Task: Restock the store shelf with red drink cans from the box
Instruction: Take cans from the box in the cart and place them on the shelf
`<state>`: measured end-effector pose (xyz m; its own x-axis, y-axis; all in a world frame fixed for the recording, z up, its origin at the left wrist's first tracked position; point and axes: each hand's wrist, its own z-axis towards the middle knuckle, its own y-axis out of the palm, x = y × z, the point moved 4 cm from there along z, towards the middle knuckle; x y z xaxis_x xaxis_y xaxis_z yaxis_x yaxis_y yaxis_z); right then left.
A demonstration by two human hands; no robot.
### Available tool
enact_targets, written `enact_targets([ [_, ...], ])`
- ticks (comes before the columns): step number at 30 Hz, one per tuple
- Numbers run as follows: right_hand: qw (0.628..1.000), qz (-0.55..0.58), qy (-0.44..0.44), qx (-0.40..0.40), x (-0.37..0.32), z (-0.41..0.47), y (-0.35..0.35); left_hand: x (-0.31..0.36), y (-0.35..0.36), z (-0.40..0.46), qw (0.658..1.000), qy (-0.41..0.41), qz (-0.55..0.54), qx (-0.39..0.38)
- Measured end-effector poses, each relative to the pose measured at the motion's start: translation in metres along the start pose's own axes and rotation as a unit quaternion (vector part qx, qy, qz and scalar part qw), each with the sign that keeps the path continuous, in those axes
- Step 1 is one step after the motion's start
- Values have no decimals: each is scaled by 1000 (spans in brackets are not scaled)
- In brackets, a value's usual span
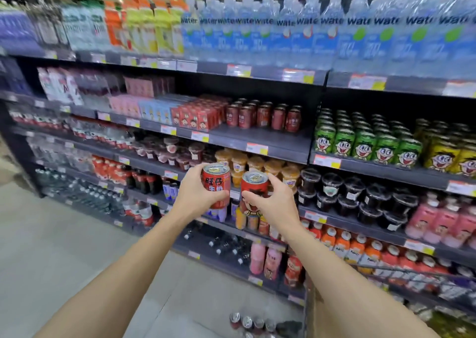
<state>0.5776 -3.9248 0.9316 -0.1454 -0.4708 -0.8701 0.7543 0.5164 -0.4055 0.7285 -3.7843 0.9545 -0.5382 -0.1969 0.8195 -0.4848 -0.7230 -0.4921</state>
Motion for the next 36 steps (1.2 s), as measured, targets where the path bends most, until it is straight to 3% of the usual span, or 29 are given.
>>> enact_targets([
  [8, 999, -39, -28, 9, -27, 59, -3, 15, -8, 57, 999, 23, -21, -14],
  [18, 998, -18, -7, 56, 5, 163, 24, -12, 14, 165, 998, 4, -6, -67],
  [36, 985, -50, 46, 156, 44, 314, 15, -31, 76, 355, 990, 59, 9, -129],
])
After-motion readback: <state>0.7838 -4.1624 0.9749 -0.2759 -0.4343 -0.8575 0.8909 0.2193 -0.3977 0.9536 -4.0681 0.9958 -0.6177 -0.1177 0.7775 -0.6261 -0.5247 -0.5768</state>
